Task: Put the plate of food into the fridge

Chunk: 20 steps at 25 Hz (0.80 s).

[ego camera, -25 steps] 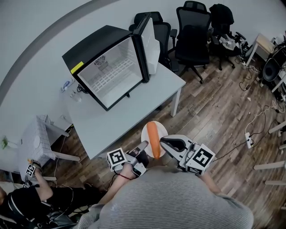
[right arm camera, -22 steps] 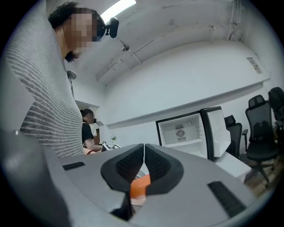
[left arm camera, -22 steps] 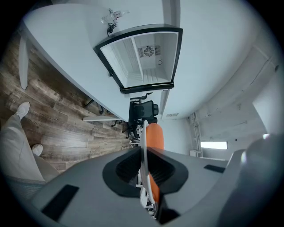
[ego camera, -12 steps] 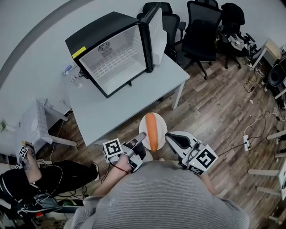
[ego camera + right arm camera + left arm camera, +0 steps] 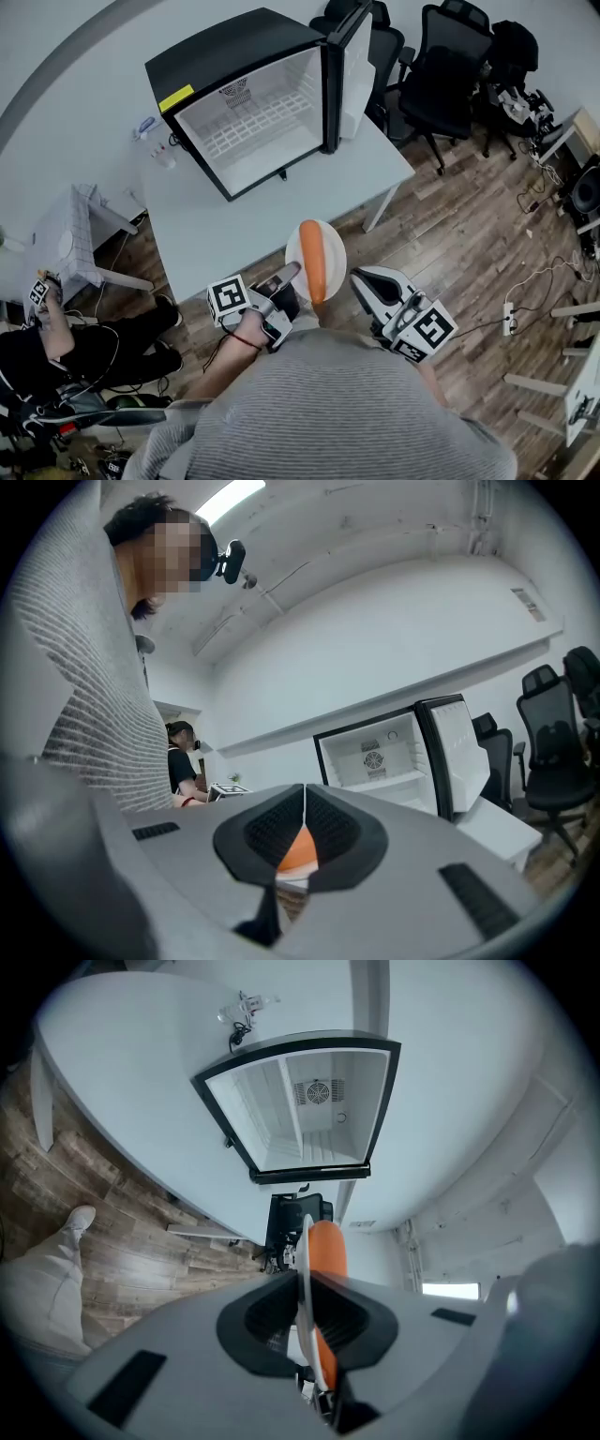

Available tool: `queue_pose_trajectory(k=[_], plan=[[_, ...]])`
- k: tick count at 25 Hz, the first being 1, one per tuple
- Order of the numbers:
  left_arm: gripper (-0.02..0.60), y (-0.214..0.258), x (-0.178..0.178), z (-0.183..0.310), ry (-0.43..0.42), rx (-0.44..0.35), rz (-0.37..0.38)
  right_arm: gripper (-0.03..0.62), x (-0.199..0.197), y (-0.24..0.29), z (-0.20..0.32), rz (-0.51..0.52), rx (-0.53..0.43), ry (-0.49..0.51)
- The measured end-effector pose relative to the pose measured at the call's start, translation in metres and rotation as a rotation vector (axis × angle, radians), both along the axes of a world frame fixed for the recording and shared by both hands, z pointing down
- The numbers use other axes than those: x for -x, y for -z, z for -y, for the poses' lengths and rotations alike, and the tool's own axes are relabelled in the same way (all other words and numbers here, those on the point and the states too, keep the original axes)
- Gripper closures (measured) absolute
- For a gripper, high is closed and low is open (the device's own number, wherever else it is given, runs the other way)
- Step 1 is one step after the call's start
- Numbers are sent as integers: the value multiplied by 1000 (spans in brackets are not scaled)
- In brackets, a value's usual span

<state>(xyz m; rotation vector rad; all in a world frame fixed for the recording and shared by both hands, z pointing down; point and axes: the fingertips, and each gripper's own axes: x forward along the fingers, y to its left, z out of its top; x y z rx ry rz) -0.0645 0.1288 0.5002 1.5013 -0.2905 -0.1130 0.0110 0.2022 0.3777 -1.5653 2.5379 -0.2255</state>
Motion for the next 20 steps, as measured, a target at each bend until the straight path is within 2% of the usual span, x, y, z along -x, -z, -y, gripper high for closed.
queue_pose_trajectory(k=[9, 15, 20], plan=[[545, 6, -8, 74, 18, -4, 33, 580, -14, 9, 87, 8, -5, 40], [545, 13, -15, 116, 45, 0, -12, 580, -22, 2, 127, 13, 25, 53], [545, 12, -8, 148, 59, 3, -13, 579, -23, 5, 163, 14, 22, 49]])
